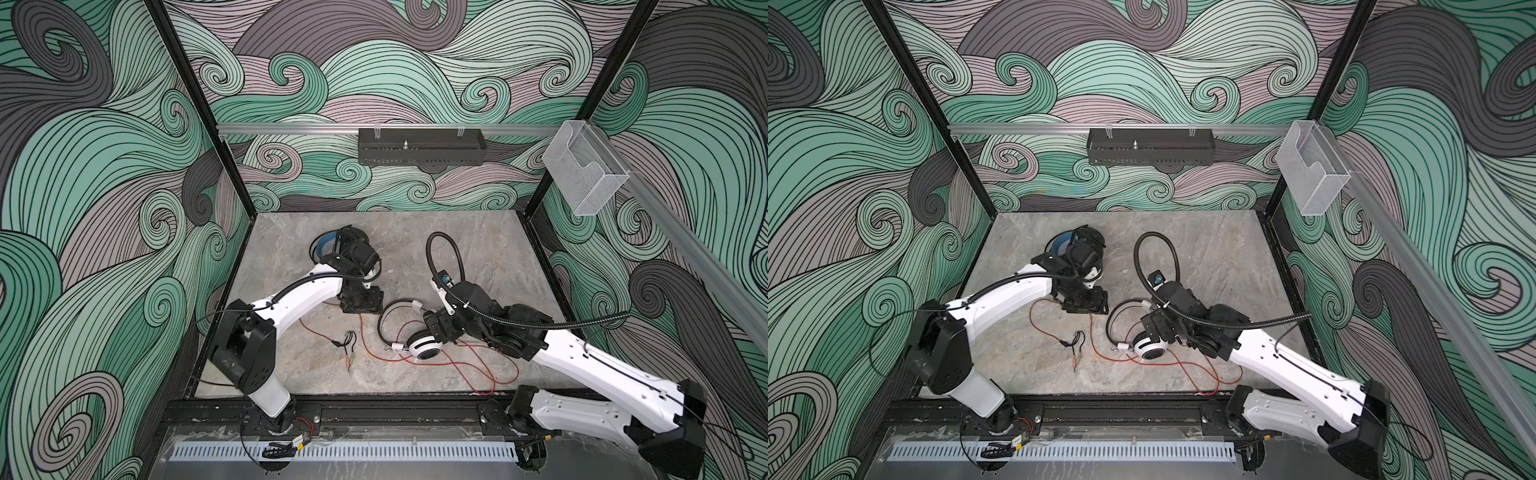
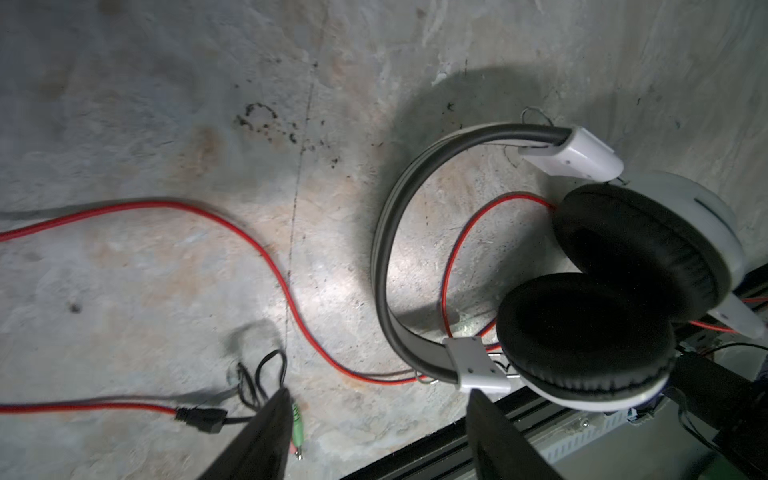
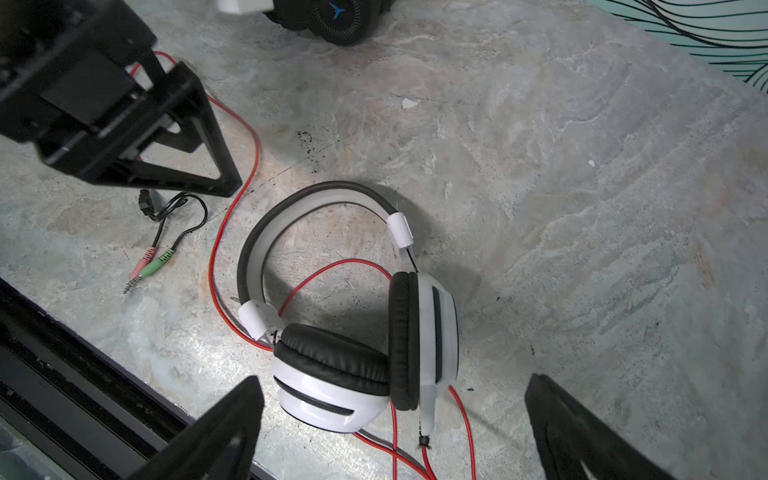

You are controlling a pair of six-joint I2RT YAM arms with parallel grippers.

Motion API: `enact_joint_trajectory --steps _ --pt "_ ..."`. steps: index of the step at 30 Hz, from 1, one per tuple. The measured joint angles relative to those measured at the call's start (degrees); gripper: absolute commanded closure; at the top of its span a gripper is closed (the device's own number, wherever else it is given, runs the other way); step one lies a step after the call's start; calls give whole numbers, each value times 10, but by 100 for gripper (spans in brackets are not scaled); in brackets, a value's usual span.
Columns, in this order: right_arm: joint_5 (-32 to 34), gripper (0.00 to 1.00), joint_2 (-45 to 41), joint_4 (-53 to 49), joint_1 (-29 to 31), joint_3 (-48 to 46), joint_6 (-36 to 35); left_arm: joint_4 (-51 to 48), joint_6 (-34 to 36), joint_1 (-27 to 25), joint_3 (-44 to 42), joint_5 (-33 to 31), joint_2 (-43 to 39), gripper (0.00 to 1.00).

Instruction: Wrap the headphones

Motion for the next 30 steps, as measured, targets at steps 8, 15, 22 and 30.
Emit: enact_joint_trajectory --steps 8,15,22,30 --pt "-2 1 -73 -24 -17 -40 23 18 18 -20 17 -15 102 42" --pt "-2 1 -77 -44 -31 -45 34 33 15 -56 38 -47 157 53" --pt "-6 1 -75 -45 -44 -45 34 41 -6 -79 42 -100 179 75" --pt "-13 1 -74 -47 -50 -45 31 43 -13 -82 46 -132 179 100"
